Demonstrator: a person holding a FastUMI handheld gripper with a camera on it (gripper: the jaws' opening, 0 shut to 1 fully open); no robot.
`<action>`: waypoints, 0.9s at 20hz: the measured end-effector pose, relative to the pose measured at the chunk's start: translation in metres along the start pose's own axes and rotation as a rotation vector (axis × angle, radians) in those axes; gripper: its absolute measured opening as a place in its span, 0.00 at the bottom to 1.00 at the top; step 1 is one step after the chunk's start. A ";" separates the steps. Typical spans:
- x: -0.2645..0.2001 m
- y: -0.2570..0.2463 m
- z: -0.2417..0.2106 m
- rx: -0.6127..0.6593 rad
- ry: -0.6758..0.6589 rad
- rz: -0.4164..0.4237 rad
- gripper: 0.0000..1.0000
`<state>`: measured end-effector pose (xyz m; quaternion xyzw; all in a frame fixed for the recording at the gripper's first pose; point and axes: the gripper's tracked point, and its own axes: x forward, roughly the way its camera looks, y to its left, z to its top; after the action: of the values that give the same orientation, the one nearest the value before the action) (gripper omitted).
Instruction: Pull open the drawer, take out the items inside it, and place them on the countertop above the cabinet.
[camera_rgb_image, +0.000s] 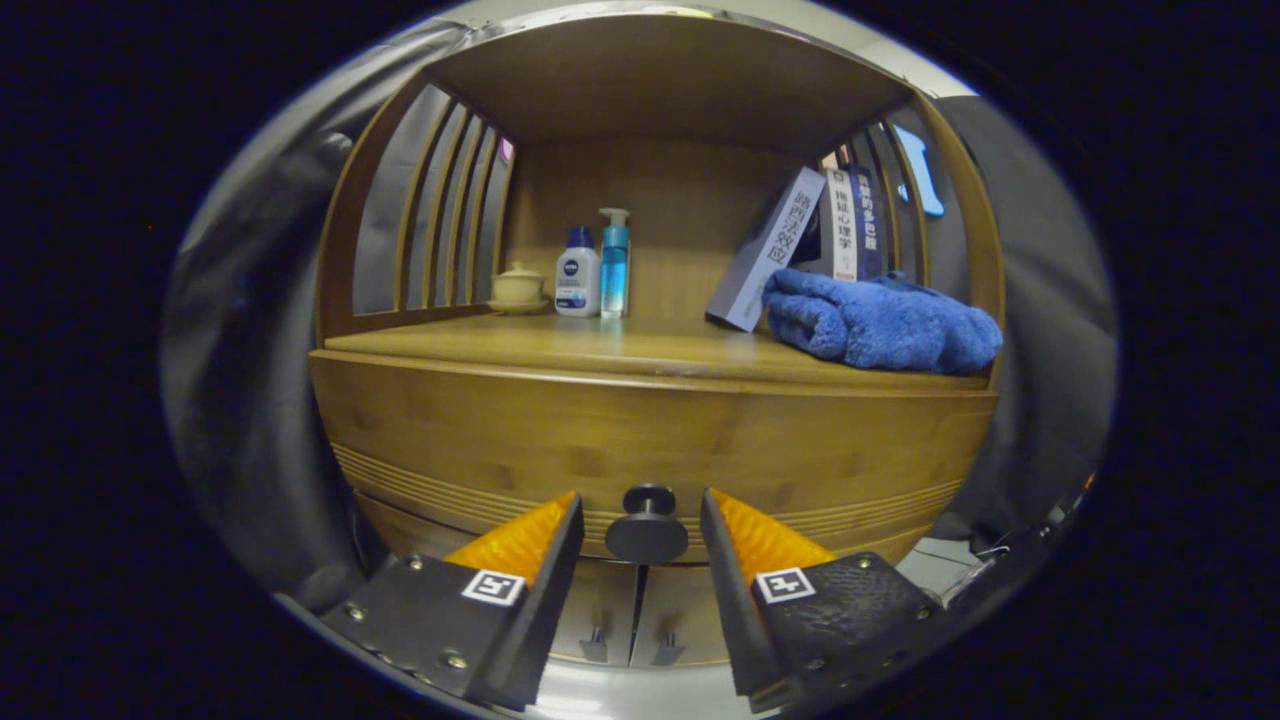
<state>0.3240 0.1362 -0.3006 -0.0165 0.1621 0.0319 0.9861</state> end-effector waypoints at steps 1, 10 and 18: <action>-0.007 0.002 -0.001 0.015 0.011 0.001 0.51; -0.043 -0.001 -0.011 0.131 0.074 -0.012 0.30; -0.123 0.001 -0.027 0.181 0.101 -0.005 0.30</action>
<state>0.1988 0.1291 -0.2864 0.0706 0.2138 0.0139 0.9742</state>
